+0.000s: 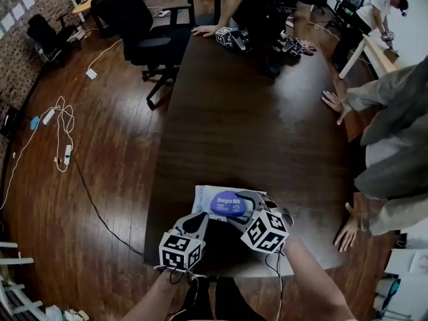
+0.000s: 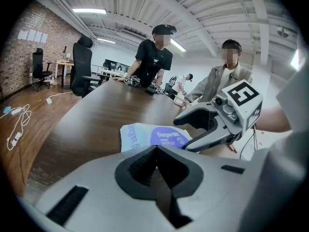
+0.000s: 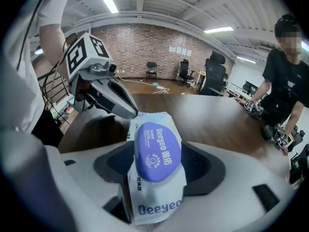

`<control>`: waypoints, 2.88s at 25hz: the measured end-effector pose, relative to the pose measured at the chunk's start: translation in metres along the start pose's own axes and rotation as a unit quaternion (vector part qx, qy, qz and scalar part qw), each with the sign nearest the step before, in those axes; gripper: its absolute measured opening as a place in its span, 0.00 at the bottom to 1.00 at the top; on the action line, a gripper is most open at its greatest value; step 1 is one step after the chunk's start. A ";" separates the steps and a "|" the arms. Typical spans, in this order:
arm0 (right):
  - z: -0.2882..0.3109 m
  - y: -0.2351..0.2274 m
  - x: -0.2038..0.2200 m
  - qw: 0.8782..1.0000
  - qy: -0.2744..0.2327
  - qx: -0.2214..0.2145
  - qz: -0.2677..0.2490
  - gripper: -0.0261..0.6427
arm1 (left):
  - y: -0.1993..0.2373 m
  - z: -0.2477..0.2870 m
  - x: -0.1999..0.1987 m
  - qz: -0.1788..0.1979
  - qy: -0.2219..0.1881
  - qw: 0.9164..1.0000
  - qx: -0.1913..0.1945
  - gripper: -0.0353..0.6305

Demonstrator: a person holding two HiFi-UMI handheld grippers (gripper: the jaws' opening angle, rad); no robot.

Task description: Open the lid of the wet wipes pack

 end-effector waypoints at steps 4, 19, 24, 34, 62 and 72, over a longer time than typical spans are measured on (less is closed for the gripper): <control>0.012 0.000 0.004 0.999 0.023 -0.017 -0.022 0.49 | 0.003 0.014 0.013 -0.008 0.016 1.000 -0.006 0.05; 0.019 -0.026 0.010 0.979 -0.016 -0.162 0.123 0.45 | 0.004 0.029 0.014 -0.013 0.064 0.998 -0.023 0.05; 0.002 -0.043 0.002 0.968 -0.061 -0.177 0.166 0.45 | 0.002 0.031 0.019 -0.008 0.057 0.998 -0.022 0.05; -0.014 -0.125 0.022 0.939 -0.174 0.050 0.293 0.42 | 0.003 0.021 0.014 -0.004 0.010 1.000 -0.025 0.05; -0.268 0.103 -0.054 0.842 -0.379 0.224 0.313 0.12 | -0.112 -0.207 -0.118 0.105 -0.246 0.962 0.054 0.05; -0.298 0.163 -0.076 0.831 -0.388 0.265 0.299 0.05 | -0.113 -0.254 -0.093 0.109 -0.259 0.956 0.084 0.05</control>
Point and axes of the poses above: the fingertips, and each gripper's own axes: z forward along the fingers, y to its left, x out of its underside, the point moved 4 cm from there along -z, backward along the fingers, and after that the axes turned 3 degrees about -x, right-handed, at the moved point
